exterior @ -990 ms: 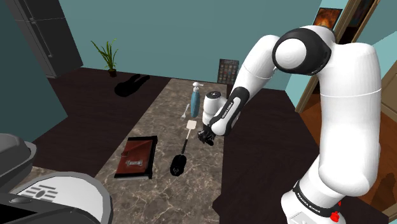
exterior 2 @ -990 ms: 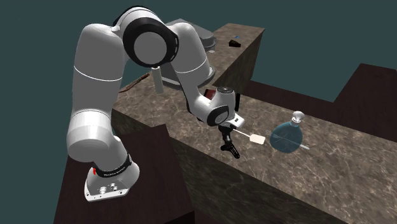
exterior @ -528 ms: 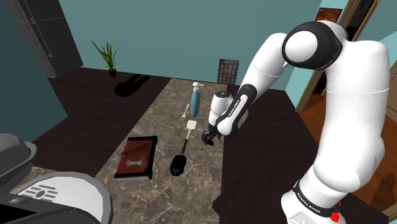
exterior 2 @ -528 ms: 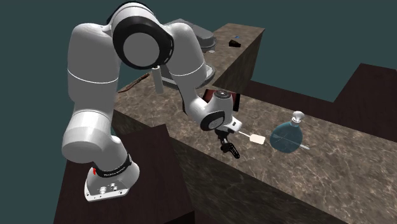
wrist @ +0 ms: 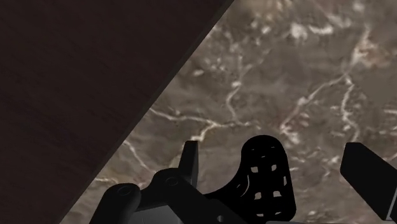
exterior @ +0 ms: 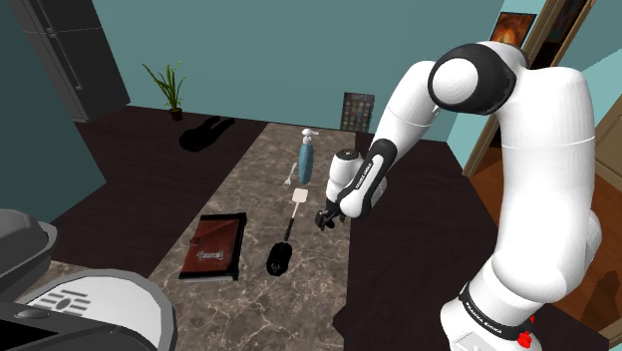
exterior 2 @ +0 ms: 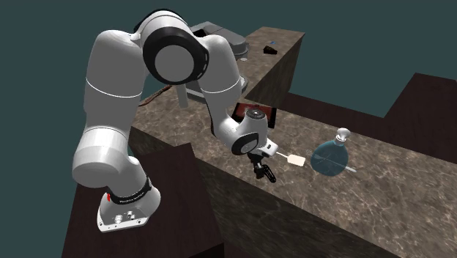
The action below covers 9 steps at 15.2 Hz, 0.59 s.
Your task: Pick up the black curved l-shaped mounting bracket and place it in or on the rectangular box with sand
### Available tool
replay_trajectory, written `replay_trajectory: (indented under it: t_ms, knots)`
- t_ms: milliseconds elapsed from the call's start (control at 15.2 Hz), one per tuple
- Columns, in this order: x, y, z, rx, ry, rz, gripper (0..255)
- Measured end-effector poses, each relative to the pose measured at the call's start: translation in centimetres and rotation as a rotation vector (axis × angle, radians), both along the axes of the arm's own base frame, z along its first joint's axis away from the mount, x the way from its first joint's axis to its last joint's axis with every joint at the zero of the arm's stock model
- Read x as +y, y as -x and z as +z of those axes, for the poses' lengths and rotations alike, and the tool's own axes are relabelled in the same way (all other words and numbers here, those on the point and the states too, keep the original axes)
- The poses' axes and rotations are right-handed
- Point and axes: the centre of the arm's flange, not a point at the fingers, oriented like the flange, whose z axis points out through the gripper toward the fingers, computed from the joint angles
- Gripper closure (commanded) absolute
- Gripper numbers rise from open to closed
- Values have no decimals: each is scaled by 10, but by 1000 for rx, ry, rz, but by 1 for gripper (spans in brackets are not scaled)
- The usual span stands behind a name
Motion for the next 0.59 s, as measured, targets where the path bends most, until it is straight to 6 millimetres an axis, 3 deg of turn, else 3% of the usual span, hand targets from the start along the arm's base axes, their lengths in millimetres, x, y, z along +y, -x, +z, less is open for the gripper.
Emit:
replay_trajectory:
  t_ms: [132, 198, 594]
  knots:
    - [0, 0, 0, 0, 0, 0, 0]
    - [0, 0, 0, 0, 0, 0, 255]
    - [8, -2, 4, -11, -3, 13, 255]
